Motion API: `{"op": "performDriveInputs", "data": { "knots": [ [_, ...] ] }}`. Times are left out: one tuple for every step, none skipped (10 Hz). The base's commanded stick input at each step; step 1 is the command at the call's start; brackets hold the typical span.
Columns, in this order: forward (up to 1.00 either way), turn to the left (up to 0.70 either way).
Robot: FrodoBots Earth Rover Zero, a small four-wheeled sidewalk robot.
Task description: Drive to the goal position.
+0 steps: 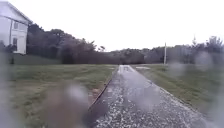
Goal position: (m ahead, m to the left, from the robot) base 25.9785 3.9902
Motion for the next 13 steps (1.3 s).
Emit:
{"op": "performDriveInputs", "data": {
  "knots": [
    [0.85,0.00],
    [0.85,0.00],
    [0.85,-0.16],
    [0.85,-0.34],
    [0.85,-0.34],
    [0.85,-0.34],
    [0.85,-0.31],
    [0.85,-0.10],
    [0.85,0.00],
    [0.85,0.00],
    [0.85,0.00],
    [0.85,0.00],
    [0.85,0.00]
  ]
}}
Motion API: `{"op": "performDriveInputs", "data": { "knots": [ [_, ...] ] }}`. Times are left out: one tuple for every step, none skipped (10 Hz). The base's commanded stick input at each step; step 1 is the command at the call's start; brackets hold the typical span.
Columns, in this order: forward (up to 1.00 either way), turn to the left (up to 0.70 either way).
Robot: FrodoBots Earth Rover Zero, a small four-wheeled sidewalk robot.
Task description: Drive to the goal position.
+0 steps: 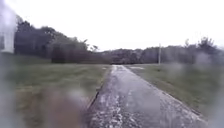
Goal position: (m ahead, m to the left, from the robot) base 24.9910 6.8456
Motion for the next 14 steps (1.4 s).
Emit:
{"op": "performDriveInputs", "data": {
  "knots": [
    [0.85,0.00],
    [0.85,0.00],
    [0.85,0.00],
    [0.85,0.00],
    [0.85,0.00],
    [0.85,0.00],
    [0.85,0.00],
    [0.85,0.00],
    [0.85,0.00],
    [0.85,0.00],
    [0.85,0.00],
    [0.85,0.00],
    [0.85,-0.09],
    [0.85,-0.29]
  ]
}}
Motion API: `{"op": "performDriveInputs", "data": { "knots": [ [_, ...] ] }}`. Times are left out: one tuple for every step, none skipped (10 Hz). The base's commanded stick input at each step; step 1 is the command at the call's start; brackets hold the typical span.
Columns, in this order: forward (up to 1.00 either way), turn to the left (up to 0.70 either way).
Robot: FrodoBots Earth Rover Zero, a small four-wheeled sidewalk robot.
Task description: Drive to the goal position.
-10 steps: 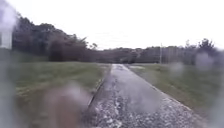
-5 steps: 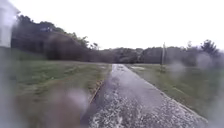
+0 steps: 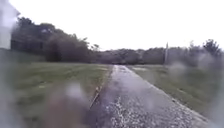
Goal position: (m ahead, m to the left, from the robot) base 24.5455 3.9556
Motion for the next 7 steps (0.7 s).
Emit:
{"op": "performDriveInputs", "data": {
  "knots": [
    [0.85,-0.32],
    [0.85,-0.34],
    [0.85,-0.34],
    [0.85,-0.34],
    [0.85,-0.34],
    [0.85,-0.34],
    [0.85,-0.33]
  ]
}}
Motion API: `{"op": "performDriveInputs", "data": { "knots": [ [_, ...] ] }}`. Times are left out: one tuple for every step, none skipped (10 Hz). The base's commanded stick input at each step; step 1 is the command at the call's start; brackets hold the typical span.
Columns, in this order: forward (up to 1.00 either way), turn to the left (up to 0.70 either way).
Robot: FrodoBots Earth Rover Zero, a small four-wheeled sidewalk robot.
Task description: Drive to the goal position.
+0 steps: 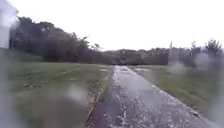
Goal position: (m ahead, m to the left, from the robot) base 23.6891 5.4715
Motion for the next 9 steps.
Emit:
{"op": "performDriveInputs", "data": {
  "knots": [
    [0.85,-0.30],
    [0.85,0.00],
    [0.85,0.00],
    [0.85,0.00],
    [0.85,0.00],
    [0.85,0.00],
    [0.85,0.00],
    [0.85,0.00],
    [0.85,0.00]
  ]
}}
